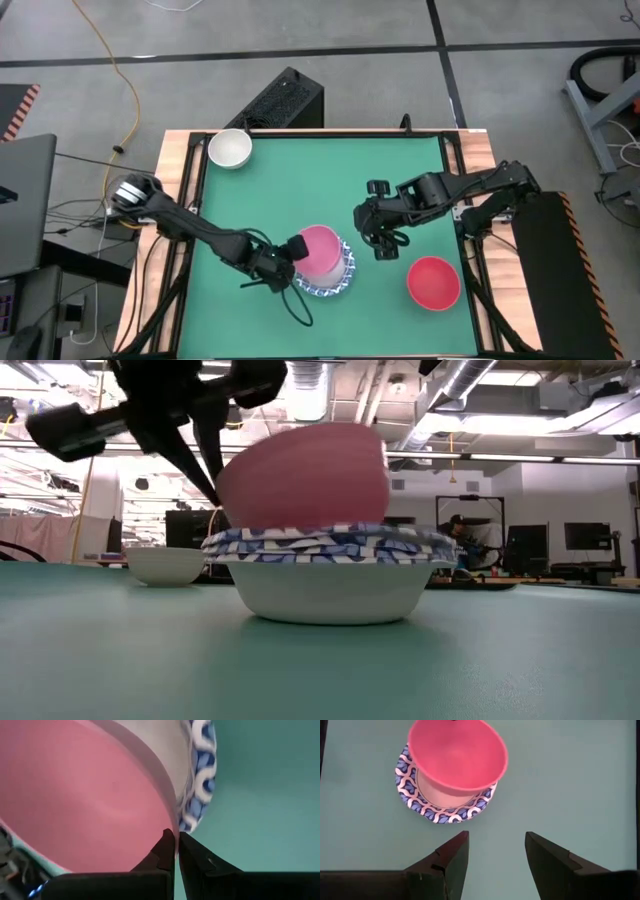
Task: Nest bowls inside each other
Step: Stack the pink bowl on top of the white with blue patterned bowl
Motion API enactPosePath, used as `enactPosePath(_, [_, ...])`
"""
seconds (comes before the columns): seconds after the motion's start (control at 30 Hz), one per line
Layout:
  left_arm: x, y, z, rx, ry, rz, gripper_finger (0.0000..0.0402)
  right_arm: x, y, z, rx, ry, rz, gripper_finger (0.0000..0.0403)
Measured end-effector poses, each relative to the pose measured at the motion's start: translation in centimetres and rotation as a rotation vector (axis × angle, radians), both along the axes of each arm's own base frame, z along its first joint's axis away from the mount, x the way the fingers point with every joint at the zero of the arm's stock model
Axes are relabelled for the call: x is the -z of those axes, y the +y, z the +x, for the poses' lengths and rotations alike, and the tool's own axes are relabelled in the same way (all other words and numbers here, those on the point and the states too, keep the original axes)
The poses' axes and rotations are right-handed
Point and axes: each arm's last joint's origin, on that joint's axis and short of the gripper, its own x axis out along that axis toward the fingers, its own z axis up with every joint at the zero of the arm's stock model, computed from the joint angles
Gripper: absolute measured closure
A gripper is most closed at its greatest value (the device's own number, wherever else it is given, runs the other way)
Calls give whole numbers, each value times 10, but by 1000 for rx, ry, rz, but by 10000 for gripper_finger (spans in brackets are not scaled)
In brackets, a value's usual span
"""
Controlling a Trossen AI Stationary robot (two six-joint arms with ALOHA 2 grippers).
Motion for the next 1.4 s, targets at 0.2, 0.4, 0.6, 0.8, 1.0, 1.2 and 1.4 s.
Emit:
enactPosePath(0.2, [-16,-6,8,40,-38,-21,401,0,0,0,1,-2,1,186])
enactPosePath(0.4, [-16,-11,16,127,28,26,401,0,0,0,1,-4,2,186])
enactPosePath(0.6, [6,-19,36,154,187,114,401,-1,2,1,-2,-13,6,186])
enactPosePath(0.8, [4,-23,46,149,204,136,401,-1,8,-1,-21,-12,11,186])
enactPosePath(1.0, [5,-23,45,215,241,141,401,-1,16,-4,-50,-11,11,186])
enactPosePath(1.2, [5,-16,48,231,249,140,401,-1,23,-5,-59,-15,20,186])
enactPosePath(1.4, [7,-8,52,215,255,136,401,-1,24,-5,-60,-23,23,186])
